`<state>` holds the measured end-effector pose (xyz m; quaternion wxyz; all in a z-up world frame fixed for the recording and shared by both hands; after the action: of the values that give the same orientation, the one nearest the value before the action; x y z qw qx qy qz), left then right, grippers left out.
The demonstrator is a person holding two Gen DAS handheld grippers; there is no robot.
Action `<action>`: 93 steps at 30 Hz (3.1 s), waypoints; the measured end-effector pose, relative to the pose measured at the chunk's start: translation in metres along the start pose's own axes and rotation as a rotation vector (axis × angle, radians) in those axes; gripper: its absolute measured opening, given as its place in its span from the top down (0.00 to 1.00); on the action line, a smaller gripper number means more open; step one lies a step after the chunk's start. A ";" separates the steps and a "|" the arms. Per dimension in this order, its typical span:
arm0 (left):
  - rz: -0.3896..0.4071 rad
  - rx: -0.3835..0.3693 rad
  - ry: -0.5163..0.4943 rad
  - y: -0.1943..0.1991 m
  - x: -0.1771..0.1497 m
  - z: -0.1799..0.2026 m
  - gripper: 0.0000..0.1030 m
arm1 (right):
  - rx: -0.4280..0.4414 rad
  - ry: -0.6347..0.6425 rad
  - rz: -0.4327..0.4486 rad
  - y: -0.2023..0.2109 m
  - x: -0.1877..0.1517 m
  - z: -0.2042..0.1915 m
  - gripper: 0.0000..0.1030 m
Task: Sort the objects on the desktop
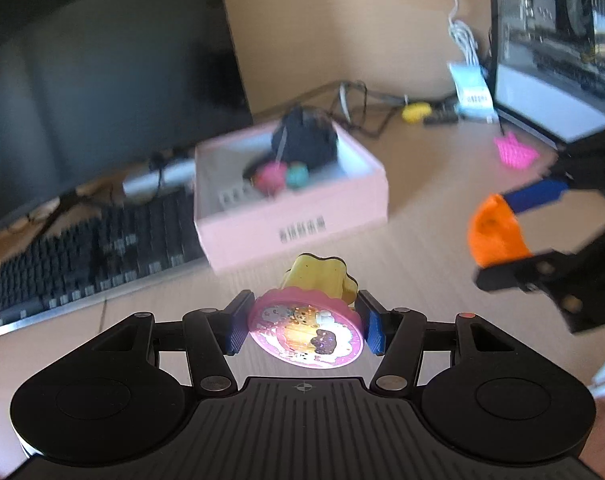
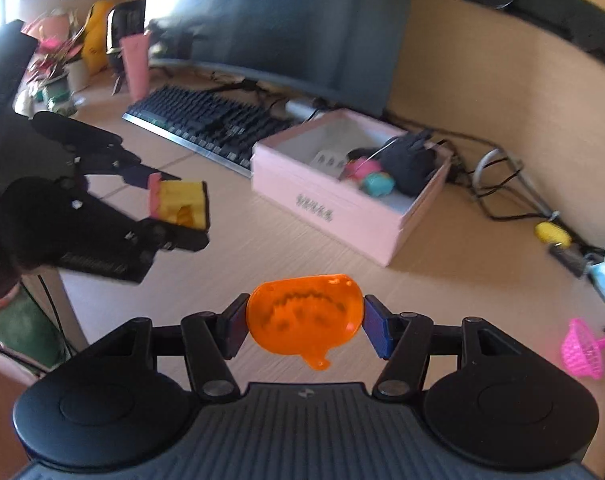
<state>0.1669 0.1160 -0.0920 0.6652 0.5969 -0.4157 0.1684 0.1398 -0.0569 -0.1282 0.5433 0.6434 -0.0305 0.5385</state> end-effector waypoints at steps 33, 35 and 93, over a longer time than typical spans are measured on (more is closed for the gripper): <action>0.052 0.029 0.225 -0.035 0.006 -0.077 0.00 | -0.027 0.039 -0.110 -0.042 -0.011 0.015 0.31; -0.003 0.083 0.172 -0.045 -0.016 -0.062 0.00 | -0.010 0.048 -0.138 -0.050 -0.020 0.010 0.19; -0.097 0.030 0.199 -0.029 -0.007 0.019 0.45 | -0.147 -0.158 0.126 0.029 0.021 0.107 0.00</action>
<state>0.1768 0.0932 -0.1172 0.7016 0.6066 -0.3157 0.2004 0.2015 -0.1353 -0.0753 0.5501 0.6389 -0.1531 0.5155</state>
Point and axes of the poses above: each gripper's, at about its wrist camera, not at the fingertips, and y roughly against the way its jaws point, z to its right, x to its top, the point moved 9 cm from there along -y, roughly the way its jaws point, and after that the axes turned 9 degrees about -x, right-handed, at the moved point
